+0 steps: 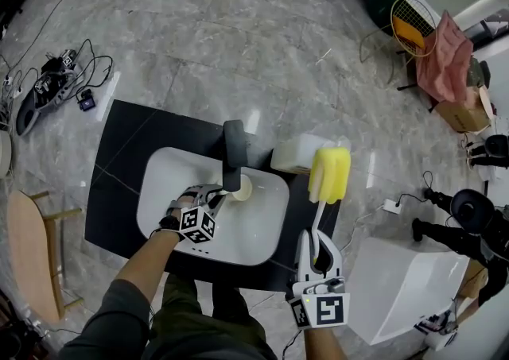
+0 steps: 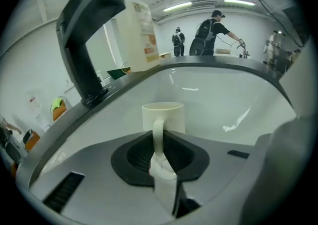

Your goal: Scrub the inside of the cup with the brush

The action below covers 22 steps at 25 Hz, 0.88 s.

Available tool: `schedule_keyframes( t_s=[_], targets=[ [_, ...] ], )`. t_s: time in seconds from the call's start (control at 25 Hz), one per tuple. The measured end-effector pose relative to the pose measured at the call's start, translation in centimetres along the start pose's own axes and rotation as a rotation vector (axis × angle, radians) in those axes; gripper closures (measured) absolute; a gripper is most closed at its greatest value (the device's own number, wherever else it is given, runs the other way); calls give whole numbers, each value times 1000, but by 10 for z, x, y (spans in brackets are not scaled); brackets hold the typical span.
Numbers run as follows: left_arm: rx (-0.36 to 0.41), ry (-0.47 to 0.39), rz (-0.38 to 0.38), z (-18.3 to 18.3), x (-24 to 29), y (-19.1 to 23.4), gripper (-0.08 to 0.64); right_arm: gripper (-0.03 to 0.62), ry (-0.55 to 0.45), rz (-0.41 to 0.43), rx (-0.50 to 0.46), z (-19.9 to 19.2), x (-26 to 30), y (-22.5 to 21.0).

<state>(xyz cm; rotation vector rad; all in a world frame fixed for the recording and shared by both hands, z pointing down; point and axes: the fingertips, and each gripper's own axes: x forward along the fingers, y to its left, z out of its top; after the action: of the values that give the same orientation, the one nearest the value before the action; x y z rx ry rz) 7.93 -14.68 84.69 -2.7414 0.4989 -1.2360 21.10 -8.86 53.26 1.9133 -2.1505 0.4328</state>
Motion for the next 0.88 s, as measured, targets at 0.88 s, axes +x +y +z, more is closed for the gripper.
schedule_keyframes(
  t_s=[0.88],
  targets=[
    [112, 23, -119, 30, -73, 7, 514, 569, 27, 39, -65, 7, -16, -1]
  ],
)
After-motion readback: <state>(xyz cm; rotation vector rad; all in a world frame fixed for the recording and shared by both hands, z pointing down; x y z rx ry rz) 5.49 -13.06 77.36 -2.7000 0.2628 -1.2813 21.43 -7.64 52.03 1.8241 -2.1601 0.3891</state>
